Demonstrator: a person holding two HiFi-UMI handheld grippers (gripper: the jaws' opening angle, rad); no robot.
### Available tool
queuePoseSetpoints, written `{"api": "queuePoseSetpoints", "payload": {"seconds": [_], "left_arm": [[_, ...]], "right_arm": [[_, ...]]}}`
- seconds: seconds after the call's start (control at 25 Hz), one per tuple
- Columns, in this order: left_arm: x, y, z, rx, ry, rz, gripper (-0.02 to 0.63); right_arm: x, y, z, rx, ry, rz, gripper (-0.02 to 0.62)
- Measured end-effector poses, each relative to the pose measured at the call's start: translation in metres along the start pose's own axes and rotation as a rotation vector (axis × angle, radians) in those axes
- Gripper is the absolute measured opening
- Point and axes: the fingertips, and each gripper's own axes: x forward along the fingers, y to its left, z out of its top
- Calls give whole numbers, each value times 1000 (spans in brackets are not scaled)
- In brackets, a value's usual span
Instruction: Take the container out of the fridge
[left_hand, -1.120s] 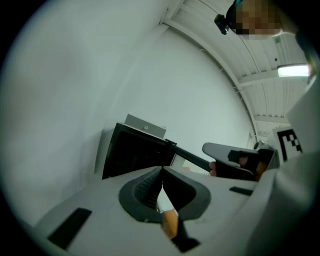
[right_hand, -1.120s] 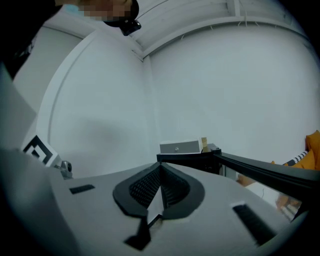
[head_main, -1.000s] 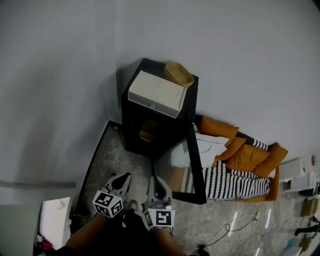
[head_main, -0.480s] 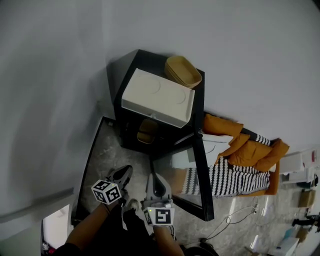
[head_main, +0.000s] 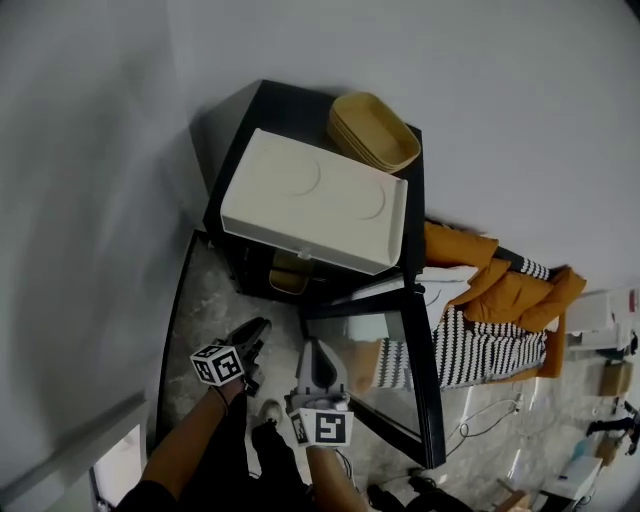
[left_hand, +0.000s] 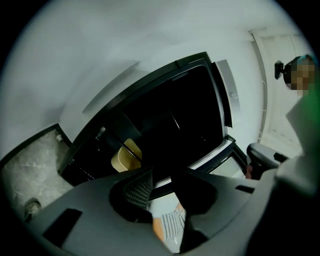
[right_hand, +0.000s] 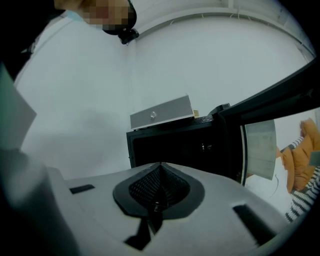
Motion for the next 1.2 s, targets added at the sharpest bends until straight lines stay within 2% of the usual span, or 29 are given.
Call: {"api": "queuePoseSetpoints", "payload": {"seconds": [0.08,0.28,0.56,1.0,1.2], "left_arm": [[17,13,-7,-38,12,-24,123],[50,45,-23,-199,22,-68,201],[81,80,-29,-286,-6,-61,222],[118,112,-34,-308,2,-86,255],[126,121,-36,-368,-20,-100,272]], "right_arm": [[6,-7,-6,-10,11,-4,0],[9,-17,-19,11,19,-23,0],[12,-20,-34,43,31,-10,0],[23,-27,-52,53,62,-13,0],[25,-28,-54,57,51,-15,0]]}}
